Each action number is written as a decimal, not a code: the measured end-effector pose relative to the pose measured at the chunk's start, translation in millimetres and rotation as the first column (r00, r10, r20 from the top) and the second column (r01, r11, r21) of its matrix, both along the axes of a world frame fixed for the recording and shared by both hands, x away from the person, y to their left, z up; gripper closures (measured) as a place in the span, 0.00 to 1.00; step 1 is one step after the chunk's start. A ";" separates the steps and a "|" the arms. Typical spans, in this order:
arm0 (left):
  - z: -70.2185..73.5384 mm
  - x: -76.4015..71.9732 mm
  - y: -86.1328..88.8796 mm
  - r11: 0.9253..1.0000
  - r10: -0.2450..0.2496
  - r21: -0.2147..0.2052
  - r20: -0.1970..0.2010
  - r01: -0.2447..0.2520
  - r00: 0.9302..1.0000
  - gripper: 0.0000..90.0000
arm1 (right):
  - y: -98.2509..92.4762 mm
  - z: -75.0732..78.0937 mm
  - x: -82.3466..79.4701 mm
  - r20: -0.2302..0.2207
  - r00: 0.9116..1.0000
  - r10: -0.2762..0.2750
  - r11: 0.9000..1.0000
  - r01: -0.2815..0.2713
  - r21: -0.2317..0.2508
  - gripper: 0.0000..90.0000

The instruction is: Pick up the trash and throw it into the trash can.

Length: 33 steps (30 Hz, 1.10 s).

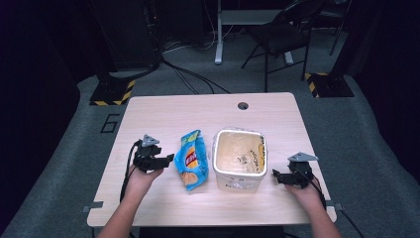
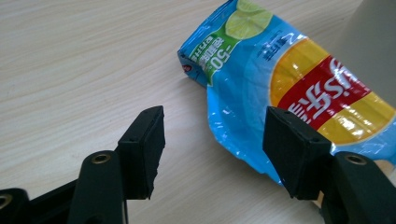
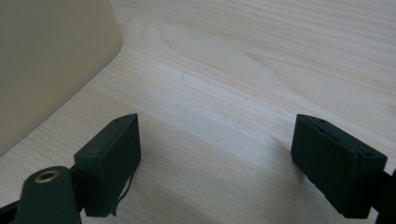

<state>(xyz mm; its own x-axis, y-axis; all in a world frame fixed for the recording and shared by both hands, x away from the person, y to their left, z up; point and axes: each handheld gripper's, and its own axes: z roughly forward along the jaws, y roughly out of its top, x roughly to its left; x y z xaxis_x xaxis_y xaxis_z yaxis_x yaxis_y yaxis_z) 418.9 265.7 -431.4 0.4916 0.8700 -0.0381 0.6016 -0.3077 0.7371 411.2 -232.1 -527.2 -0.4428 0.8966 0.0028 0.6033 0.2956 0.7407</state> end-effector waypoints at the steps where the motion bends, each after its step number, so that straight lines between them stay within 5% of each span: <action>1: 1.8 0.3 -1.8 1.000 -0.003 0.002 0.002 0.003 1.000 0.44 | 0.1 0.0 -0.1 -0.001 1.000 -0.001 1.000 0.001 0.001 0.17; 19: 20.6 10.5 -40.5 0.997 -0.081 0.016 0.027 0.081 0.996 0.49 | 0.1 0.0 -0.1 -0.001 1.000 -0.001 1.000 0.001 0.002 0.17; 33: 20.2 22.2 -64.1 0.996 -0.081 0.022 0.015 0.081 0.997 0.46 | 0.0 0.0 0.1 0.000 1.000 0.001 1.000 -0.001 0.000 0.17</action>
